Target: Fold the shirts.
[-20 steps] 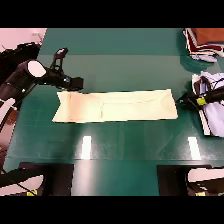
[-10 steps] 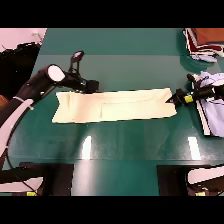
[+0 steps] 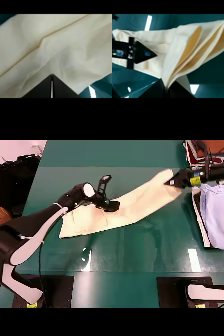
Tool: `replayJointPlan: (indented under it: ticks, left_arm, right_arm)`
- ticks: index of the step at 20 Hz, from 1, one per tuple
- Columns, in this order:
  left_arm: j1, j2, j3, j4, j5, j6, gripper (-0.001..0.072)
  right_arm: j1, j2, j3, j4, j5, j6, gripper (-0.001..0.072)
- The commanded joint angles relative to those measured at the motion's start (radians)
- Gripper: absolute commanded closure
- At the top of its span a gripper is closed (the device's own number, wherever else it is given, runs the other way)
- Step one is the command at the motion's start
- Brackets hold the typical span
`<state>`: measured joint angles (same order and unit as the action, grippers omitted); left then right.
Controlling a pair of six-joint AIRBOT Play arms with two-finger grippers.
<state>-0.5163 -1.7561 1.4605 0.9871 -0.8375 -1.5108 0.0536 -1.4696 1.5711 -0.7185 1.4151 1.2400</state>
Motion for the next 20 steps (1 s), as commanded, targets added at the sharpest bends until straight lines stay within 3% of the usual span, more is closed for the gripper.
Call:
replayJointPlan:
  ticks: [1,7,11,17,20]
  left_arm:
    - [-0.030,-0.059,0.032,-0.018,-0.007,0.000,0.0682]
    - [-0.029,-0.061,0.032,0.009,0.007,0.001,0.0682]
    - [0.030,-0.024,0.033,0.015,-0.058,-0.003,0.0683]
    - [0.296,0.256,0.033,0.208,-0.126,0.000,0.0682]
    - [0.449,0.407,0.033,0.273,-0.153,0.000,0.0682]
  right_arm:
    - [0.113,-0.002,0.129,0.065,-0.006,0.024,0.0694]
    - [0.265,-0.071,0.274,0.072,-0.009,0.026,0.0694]
    - [0.314,-0.094,0.314,0.073,-0.017,0.026,0.0694]
    - [0.445,-0.108,0.314,0.094,-0.133,0.019,0.0693]
    - [0.589,-0.180,0.315,0.217,-0.240,-0.074,0.0693]
